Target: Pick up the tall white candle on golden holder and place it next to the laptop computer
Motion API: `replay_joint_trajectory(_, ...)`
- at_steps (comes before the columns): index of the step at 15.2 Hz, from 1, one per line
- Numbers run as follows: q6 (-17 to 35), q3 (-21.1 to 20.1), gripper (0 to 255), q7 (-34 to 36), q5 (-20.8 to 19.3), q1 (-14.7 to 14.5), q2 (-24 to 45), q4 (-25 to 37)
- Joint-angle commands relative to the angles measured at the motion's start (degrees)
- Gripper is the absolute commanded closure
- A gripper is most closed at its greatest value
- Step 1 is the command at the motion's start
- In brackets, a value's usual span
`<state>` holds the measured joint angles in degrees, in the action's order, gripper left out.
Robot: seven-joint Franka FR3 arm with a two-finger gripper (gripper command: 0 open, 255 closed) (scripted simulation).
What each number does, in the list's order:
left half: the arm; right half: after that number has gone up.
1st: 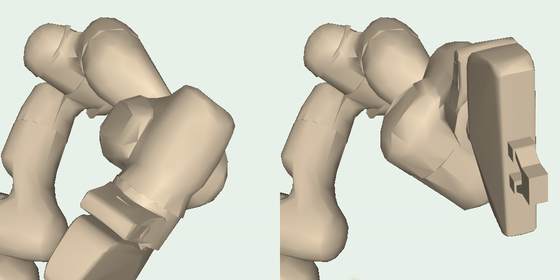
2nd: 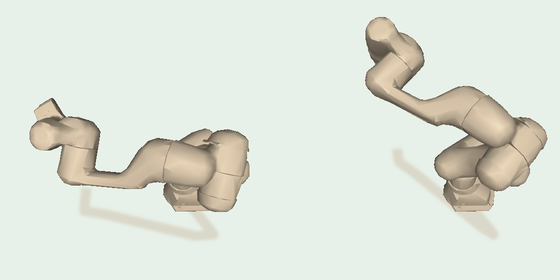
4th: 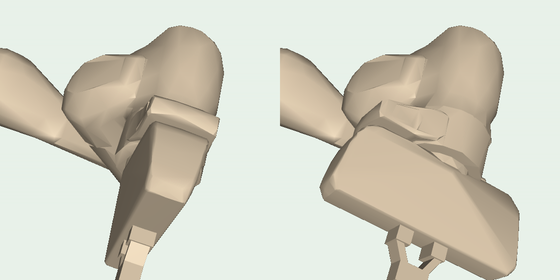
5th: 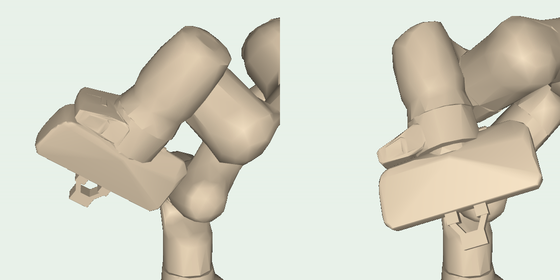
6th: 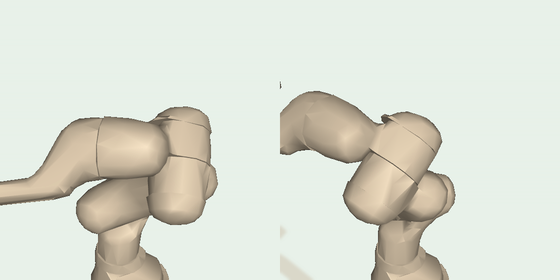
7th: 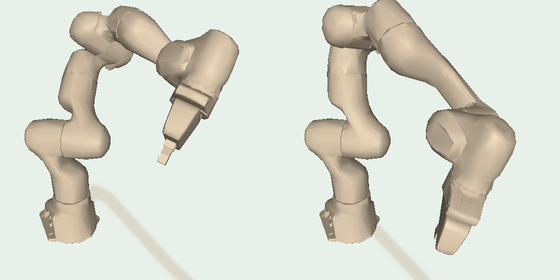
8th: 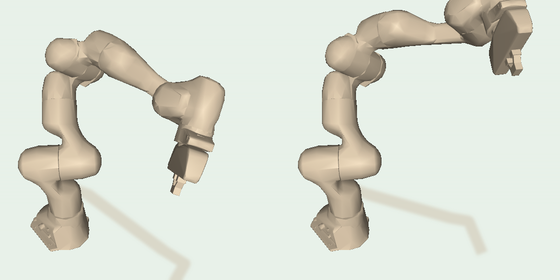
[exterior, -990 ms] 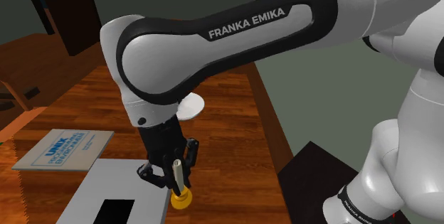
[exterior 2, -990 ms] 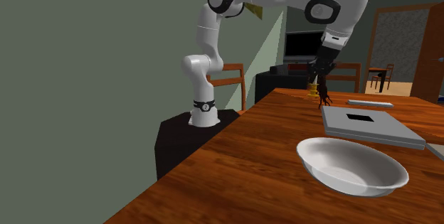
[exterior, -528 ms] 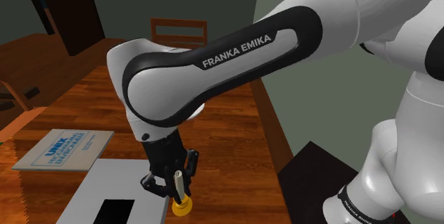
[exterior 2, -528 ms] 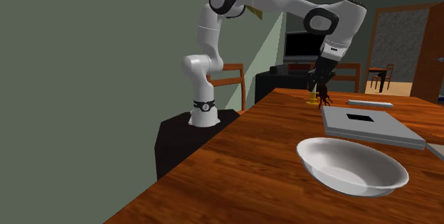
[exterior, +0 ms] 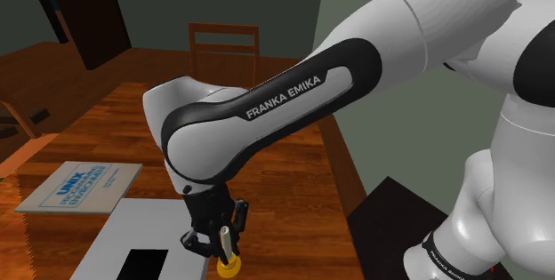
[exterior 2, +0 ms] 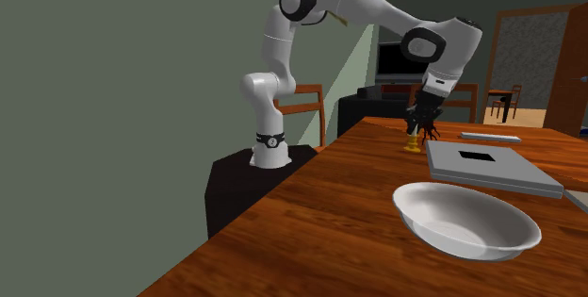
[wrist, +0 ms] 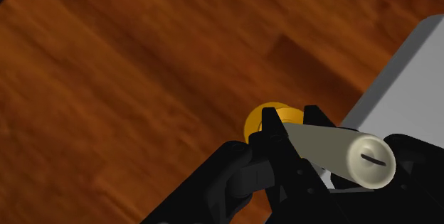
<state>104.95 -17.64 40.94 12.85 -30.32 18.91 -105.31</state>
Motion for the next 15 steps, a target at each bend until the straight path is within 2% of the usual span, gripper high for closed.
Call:
replay_joint_trajectory(1,1.28,0.04,255,-0.18,-0.12,-0.12,0.74,-0.55)
replay_joint_trajectory(10,2.45,0.10,255,-0.37,-0.23,-0.21,1.44,-1.05)
replay_joint_trajectory(11,2.45,0.10,0,-0.37,-0.23,-0.21,1.44,-1.05)
replay_joint_trajectory(15,2.45,0.10,0,-0.37,-0.23,-0.21,1.45,-1.05)
